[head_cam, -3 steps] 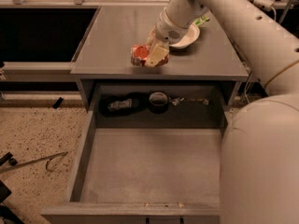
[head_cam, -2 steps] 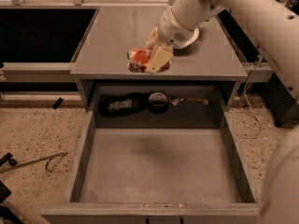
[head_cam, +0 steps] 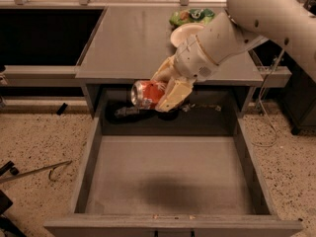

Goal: Place coke can into top drawer

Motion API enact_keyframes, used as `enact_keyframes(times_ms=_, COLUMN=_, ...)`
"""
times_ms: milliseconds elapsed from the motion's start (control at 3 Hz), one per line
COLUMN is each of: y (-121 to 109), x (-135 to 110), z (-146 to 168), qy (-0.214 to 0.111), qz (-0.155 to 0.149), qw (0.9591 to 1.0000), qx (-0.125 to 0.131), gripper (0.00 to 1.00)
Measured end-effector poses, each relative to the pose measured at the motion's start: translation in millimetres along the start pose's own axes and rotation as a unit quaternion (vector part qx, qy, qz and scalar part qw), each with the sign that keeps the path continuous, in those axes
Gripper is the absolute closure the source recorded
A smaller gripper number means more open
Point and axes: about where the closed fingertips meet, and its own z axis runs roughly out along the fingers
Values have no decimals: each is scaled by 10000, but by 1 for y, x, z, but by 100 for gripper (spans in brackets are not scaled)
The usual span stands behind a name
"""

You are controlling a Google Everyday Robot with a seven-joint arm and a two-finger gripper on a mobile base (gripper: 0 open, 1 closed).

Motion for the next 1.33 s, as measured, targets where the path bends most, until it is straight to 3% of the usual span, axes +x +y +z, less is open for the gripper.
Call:
enact_keyframes(times_ms=333, y=-7, x=2, z=6, qy=31, qz=-51, qw=10000, qx=16, gripper=100)
enact_keyframes(times_ms=667, y=-23, x=30, z=38, qy=-53, qz=-131, qw=9999, qx=68, gripper=100)
enact_keyframes(times_ms=1333, y=-15, x=123, z=116, qy=-167, qz=398, qw=9989, qx=154, gripper=100)
